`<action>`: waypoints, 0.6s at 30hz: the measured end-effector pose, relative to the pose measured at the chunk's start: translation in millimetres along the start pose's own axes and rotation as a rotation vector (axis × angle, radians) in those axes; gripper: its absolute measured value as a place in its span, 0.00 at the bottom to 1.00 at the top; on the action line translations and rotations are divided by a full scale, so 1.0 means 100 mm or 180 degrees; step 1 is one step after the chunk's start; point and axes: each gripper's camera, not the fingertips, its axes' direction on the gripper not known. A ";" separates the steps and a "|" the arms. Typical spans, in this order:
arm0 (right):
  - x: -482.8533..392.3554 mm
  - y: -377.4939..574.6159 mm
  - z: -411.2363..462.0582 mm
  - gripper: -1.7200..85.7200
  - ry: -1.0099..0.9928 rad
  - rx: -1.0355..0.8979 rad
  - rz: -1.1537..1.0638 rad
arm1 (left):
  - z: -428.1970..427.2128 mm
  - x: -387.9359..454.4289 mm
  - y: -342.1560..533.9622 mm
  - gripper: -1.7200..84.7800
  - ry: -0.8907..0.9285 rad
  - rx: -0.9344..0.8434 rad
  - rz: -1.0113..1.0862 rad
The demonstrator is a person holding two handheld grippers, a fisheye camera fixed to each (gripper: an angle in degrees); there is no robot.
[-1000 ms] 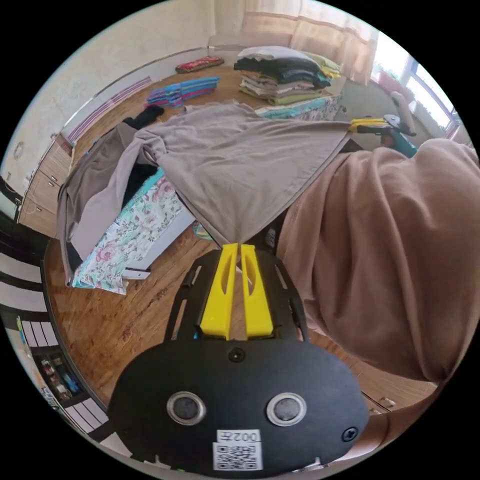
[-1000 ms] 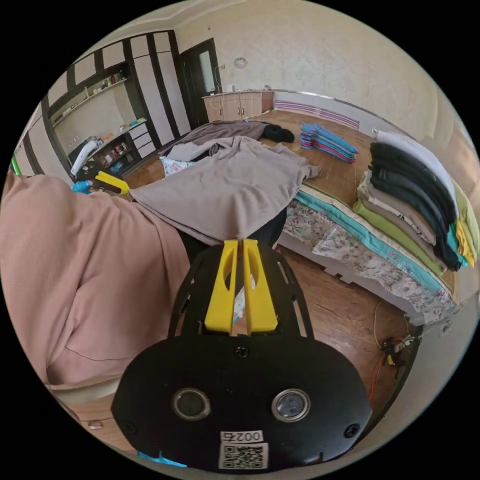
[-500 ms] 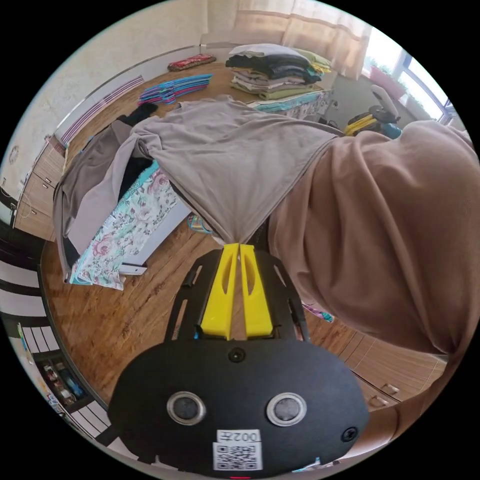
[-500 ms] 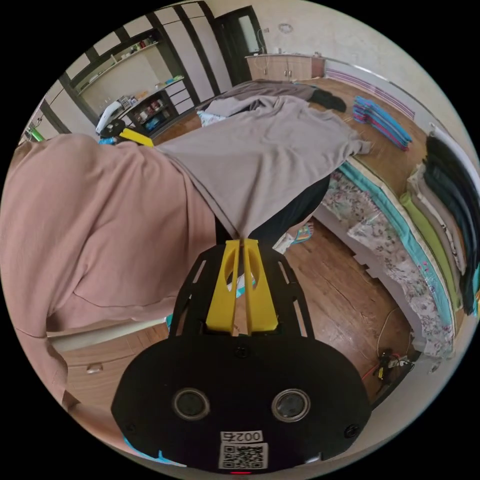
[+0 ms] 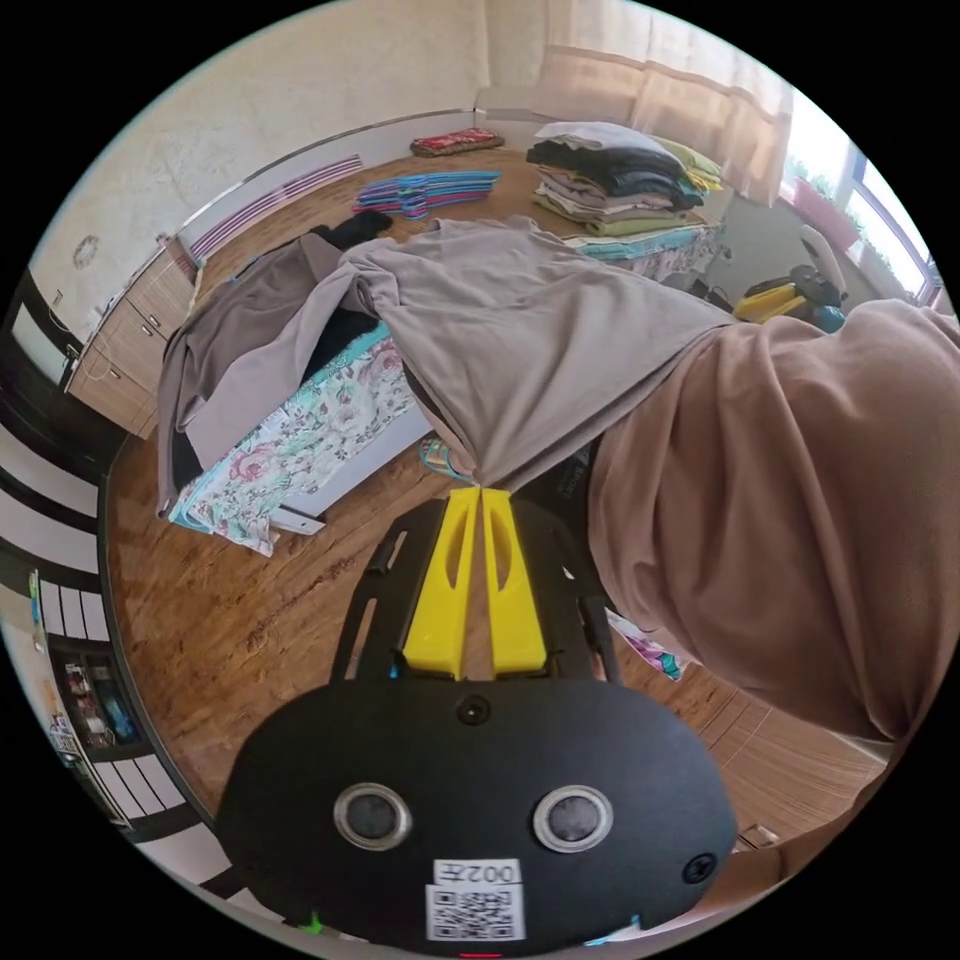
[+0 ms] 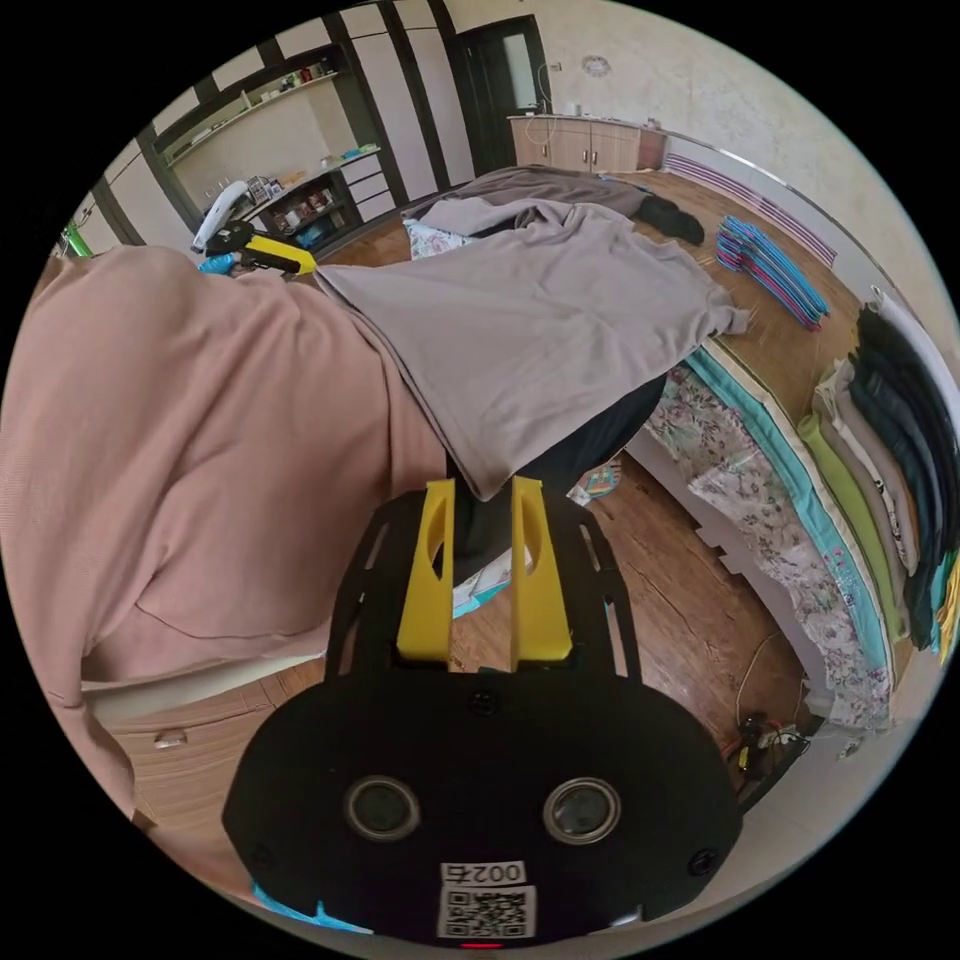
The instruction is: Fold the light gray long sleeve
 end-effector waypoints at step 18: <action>0.23 0.21 -0.55 0.01 -0.0039 0.0042 -0.0279 | 0.09 0.22 -0.14 0.01 0.0145 -0.0122 0.0595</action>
